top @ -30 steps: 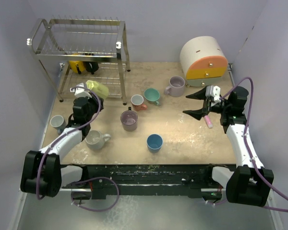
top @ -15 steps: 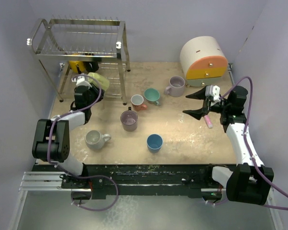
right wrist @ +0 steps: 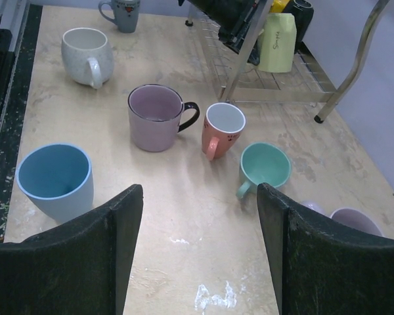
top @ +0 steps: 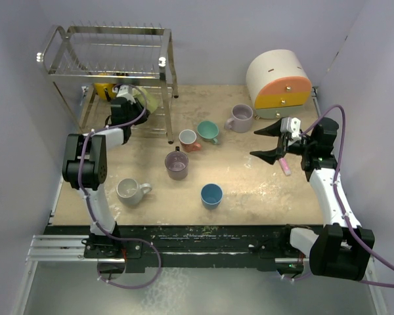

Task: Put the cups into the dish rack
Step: Turn the cup upside down in the dish rack.

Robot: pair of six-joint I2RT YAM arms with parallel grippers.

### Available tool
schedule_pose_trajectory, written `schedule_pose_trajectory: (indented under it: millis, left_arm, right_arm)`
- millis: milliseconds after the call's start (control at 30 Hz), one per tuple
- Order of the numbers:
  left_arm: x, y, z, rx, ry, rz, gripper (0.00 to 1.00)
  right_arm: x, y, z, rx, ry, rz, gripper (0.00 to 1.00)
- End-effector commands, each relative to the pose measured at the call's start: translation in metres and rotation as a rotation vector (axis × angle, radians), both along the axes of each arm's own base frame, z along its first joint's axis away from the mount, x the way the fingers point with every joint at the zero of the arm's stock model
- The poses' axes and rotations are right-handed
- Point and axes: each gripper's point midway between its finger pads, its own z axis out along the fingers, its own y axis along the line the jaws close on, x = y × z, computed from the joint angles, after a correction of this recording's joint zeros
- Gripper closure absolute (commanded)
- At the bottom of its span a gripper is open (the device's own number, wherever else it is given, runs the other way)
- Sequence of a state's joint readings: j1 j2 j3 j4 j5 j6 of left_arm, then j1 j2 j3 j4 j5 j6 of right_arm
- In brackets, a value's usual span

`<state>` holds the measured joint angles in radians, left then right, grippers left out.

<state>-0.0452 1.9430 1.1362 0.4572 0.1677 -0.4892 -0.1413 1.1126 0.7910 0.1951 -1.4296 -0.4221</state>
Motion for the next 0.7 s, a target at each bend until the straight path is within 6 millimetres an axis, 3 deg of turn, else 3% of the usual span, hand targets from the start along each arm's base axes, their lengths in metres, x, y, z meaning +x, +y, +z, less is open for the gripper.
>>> schedule_pose_trajectory:
  millis: [0, 167, 367, 667]
  left_arm:
    - [0.039, 0.0, 0.063, 0.089, -0.191, -0.068, 1.0]
    - [0.066, 0.008, 0.063, 0.224, -0.148, -0.09, 1.0]
    - [0.082, 0.024, 0.044, 0.347, -0.042, -0.098, 1.0]
    - [0.104, 0.035, 0.054, 0.44, -0.053, -0.111, 1.0]
  right_arm:
    - [0.003, -0.001, 0.017, -0.013, -0.065, 0.001, 0.27]
    - [0.003, -0.001, 0.016, -0.015, -0.072, 0.003, 0.27]
    - [0.002, -0.001, 0.017, -0.019, -0.08, 0.001, 0.26]
    - [0.002, -0.001, 0.017, -0.022, -0.086, 0.0, 0.26]
